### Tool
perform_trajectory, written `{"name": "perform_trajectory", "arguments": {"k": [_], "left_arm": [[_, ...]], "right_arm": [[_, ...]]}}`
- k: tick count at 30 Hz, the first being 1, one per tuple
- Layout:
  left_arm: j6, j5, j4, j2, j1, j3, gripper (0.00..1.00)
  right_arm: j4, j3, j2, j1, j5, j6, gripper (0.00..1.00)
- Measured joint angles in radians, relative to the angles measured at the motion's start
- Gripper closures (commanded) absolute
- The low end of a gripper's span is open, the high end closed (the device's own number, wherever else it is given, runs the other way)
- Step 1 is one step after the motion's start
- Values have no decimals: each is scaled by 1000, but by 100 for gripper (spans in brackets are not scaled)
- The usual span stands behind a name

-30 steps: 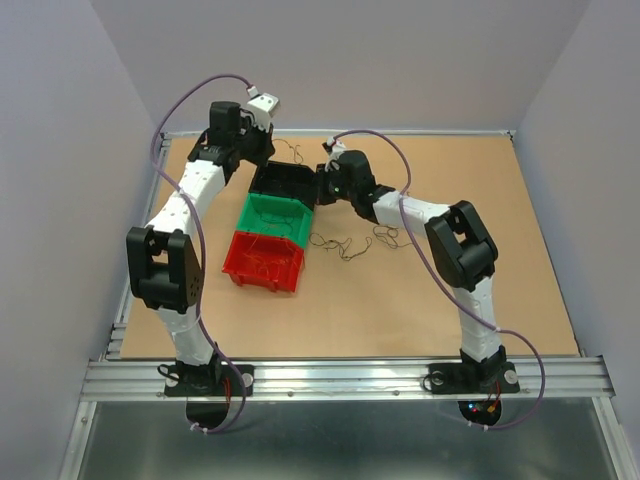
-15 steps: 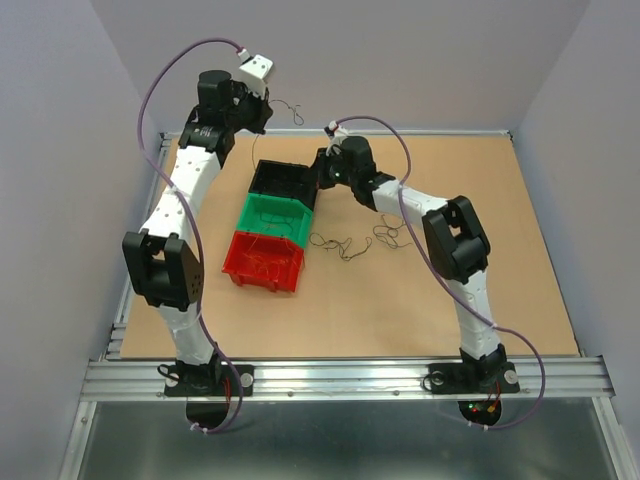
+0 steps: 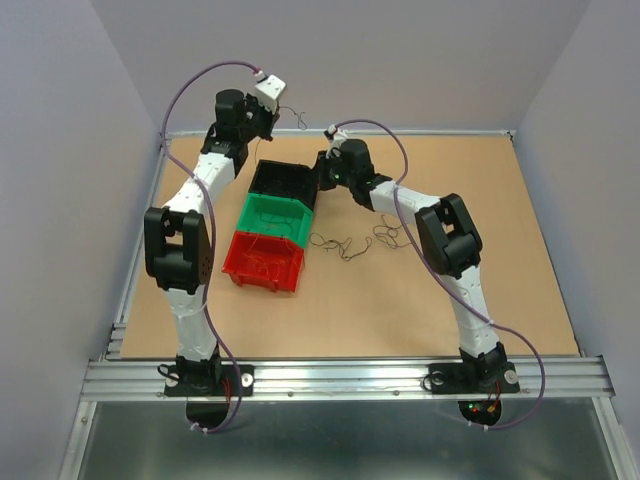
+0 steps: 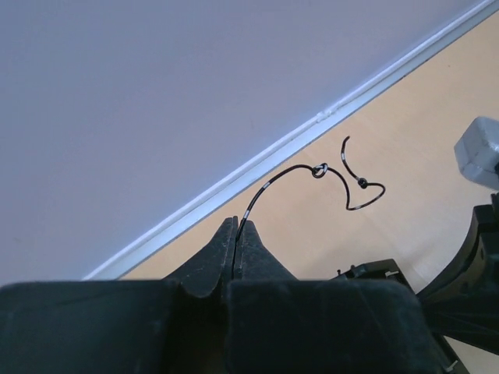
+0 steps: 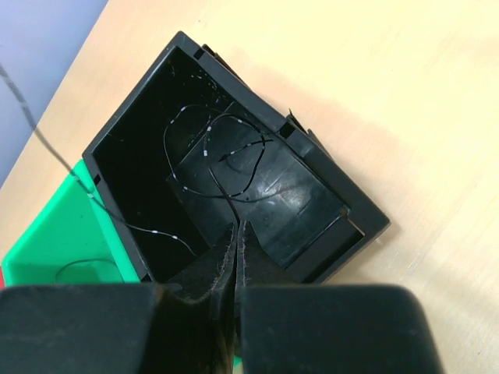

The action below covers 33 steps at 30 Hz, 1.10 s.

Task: Untangle the cables

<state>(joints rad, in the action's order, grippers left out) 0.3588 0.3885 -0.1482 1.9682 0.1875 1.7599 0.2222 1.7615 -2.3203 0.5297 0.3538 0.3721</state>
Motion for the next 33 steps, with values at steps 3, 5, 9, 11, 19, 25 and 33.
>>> {"name": "perform_trajectory", "arguments": {"k": [3,5,9,11,19,25,33], "left_arm": [[14,20,-95,-3,0,-100,100],[25,41,-151,-4,0,-183,100],[37,79,-208,-16,0,-309,100],[45,96,-235,-33,0,-354,100],[45,135,-352,-134,0,-432,100],[34,139,-392,-153,0,-432,100],[14,151,-396,-154,0,-437,100]], "right_arm": [[23,-1,0,0,-2,-19,99],[37,-3,0,2,-6,-39,99],[52,-28,0,14,-25,-87,100],[51,-46,0,24,-37,-109,99],[41,-73,0,61,-105,-167,100],[25,-73,0,63,-222,-172,99],[26,-73,0,68,-282,-193,95]]}}
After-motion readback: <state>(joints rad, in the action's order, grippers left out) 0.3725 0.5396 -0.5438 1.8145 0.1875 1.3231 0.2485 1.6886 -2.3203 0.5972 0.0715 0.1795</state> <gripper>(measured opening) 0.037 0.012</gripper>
